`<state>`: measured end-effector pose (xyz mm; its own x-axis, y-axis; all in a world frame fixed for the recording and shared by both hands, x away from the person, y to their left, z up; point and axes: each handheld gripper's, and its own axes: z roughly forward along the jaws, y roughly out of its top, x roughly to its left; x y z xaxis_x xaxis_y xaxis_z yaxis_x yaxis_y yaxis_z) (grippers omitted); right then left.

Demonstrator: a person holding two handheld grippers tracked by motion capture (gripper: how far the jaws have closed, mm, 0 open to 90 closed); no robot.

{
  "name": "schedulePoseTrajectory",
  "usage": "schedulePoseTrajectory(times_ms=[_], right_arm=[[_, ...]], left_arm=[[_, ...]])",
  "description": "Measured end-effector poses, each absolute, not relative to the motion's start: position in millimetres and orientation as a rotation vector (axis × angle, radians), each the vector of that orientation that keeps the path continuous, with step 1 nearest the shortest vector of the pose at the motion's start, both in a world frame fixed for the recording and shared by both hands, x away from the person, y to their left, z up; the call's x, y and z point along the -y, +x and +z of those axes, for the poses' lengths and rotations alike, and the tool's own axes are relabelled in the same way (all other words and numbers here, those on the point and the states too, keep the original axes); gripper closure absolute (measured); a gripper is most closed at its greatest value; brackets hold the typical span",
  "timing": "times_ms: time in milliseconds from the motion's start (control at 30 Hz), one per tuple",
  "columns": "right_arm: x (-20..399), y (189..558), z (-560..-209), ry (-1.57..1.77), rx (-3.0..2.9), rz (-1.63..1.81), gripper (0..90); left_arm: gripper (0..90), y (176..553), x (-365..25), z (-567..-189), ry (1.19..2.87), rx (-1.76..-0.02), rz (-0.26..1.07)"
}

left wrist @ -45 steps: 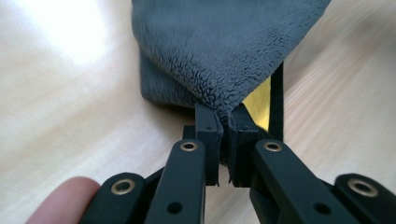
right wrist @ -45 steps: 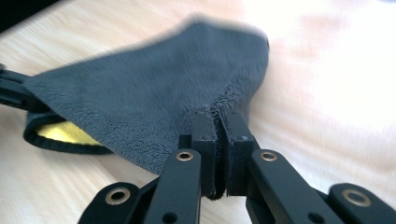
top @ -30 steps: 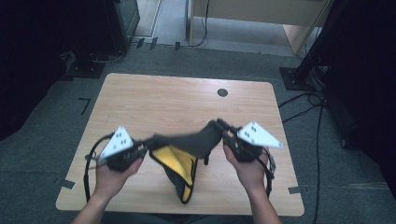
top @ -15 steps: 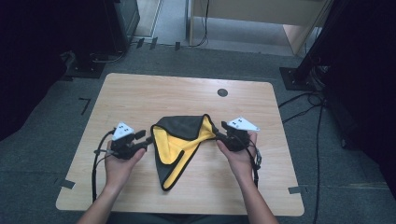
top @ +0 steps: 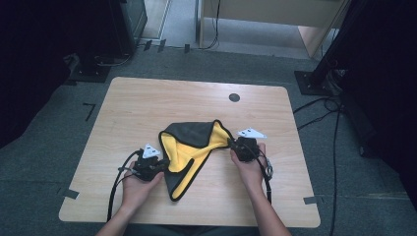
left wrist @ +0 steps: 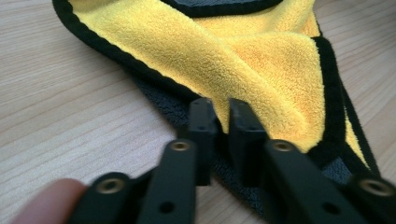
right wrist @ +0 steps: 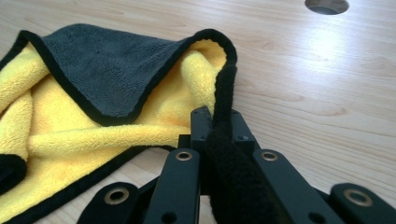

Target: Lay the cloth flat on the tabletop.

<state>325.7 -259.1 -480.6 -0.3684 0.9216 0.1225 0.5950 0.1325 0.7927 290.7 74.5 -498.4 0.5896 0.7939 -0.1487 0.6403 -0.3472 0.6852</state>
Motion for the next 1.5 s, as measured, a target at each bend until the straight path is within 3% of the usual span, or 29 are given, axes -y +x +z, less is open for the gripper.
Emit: schedulePoseTrajectory(times_ms=[400,667,733,800,900,967,1067,1233,1433,1500], right_arm=[[315.3,278.1,-471.0,1.47,-2.04,1.115,85.4],[335.0,233.8,-471.8,1.498,-2.09,1.069,85.7],[335.9,230.3,-472.7,1.507,-2.085,1.055,83.8],[337.7,227.2,-473.0,1.527,-2.022,0.993,63.6],[339.3,226.9,-466.1,1.491,-1.953,1.052,61.2],[323.3,229.3,-458.1,1.367,-2.002,1.128,63.6],[305.6,235.6,-459.0,1.269,-2.082,1.164,66.2],[250.5,263.2,-485.0,1.068,-2.327,1.16,66.7],[226.9,280.3,-503.2,1.0,-2.423,1.004,63.5],[223.9,284.4,-508.1,0.981,-2.456,0.965,66.3]], left_arm=[[90.0,309.0,-133.8,-483.2,2.018,-1.204,0.291],[90.0,326.2,-141.0,-473.7,2.055,-1.211,0.386],[90.0,334.4,-137.8,-474.6,2.064,-1.21,0.414],[89.7,341.2,-134.0,-474.9,2.066,-1.199,0.47],[76.5,343.3,-133.4,-470.5,1.989,-1.232,0.457],[70.3,339.7,-132.2,-468.4,1.967,-1.22,0.44],[68.1,330.6,-130.6,-470.3,1.975,-1.21,0.429],[65.4,310.5,-126.9,-483.2,2.02,-1.197,0.389],[61.8,300.3,-116.7,-502.7,2.147,-1.17,0.369],[61.6,299.9,-116.6,-504.7,2.153,-1.167,0.381]])
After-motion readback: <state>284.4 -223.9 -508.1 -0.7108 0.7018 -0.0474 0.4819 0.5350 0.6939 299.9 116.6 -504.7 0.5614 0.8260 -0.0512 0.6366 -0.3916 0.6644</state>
